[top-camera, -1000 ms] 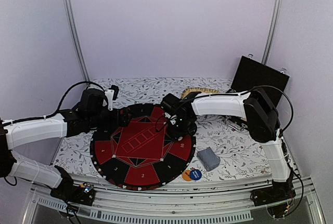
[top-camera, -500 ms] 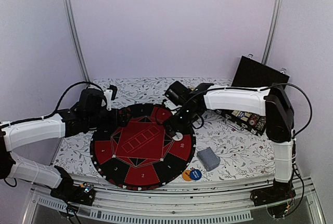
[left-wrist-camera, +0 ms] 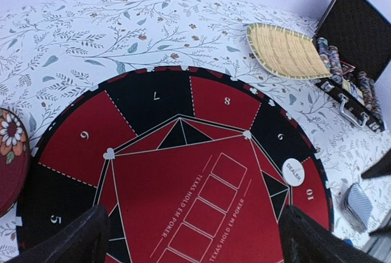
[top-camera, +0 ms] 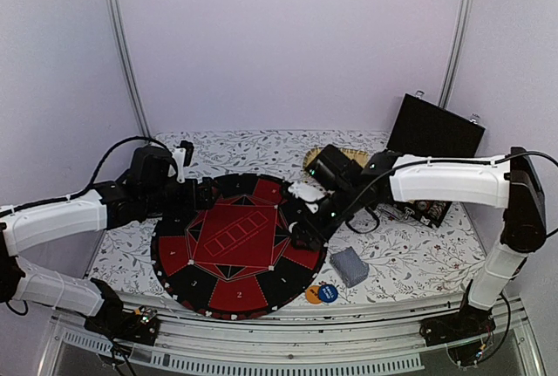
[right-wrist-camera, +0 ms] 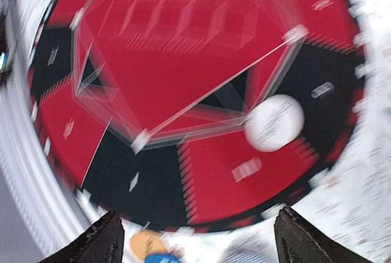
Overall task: Distribute texas hold em gaming equipment
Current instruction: Pick up the small blind button from the corner of the board.
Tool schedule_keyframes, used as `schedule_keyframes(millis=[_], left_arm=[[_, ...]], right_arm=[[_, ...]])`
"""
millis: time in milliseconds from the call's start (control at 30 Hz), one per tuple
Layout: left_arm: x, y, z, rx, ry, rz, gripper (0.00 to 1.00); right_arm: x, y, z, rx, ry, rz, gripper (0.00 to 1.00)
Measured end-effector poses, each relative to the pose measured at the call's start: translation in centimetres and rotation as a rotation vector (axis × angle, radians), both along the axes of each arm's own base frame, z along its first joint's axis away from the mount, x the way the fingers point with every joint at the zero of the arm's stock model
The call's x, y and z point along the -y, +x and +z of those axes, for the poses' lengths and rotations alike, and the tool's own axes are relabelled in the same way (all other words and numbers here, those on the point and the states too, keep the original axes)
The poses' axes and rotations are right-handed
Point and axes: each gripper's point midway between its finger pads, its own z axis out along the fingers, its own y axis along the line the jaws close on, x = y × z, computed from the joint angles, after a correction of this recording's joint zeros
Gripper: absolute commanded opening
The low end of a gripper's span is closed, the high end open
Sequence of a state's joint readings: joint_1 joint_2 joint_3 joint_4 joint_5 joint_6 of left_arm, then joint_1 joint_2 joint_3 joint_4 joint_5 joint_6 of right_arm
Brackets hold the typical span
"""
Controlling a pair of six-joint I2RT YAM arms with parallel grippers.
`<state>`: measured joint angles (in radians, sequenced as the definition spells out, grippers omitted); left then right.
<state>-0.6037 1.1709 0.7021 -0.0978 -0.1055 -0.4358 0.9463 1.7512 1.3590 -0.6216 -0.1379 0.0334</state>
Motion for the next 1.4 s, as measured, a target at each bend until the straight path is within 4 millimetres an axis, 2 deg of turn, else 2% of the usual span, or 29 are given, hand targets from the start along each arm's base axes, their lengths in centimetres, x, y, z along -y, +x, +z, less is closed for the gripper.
schedule_keyframes(millis=[67,200,333,433,567,1067,1400], left_arm=[[0.1,0.0,0.1,-0.003,-0.008,-0.001,0.98],[0.3,-0.1,0.3,-0.008,-0.021,-0.006,0.98],[0.4,-0.1,0.5,-0.007,-0.033,-0.009,0.98],[0.5,-0.2,0.8,-0.003,-0.040,-0.011,0.98],[0.6,-0.3,1.0,0.000,-0.044,-0.014,0.98],[0.7,-0.4,1.0,0.001,-0.043,-0.018,0.98],[0.7,-0.4,1.0,0.003,-0.039,-0.019,0.98]], right_arm=[[0.1,-3.5,-1.5,-0.047,-0.036,0.057,0.81],[0.8,-8.4,-4.7,-0.139,-0.113,0.103,0.81],[3.2,-11.0,-7.5,-0.216,-0.210,0.072,0.82],[4.2,-11.3,-8.4,-0.232,-0.245,0.039,0.80],[4.6,-11.2,-8.7,-0.228,-0.263,0.013,0.73],[6.3,-11.6,-11.2,-0.204,-0.402,0.007,0.68],[5.8,-12.0,-11.4,-0.174,-0.440,0.028,0.44]])
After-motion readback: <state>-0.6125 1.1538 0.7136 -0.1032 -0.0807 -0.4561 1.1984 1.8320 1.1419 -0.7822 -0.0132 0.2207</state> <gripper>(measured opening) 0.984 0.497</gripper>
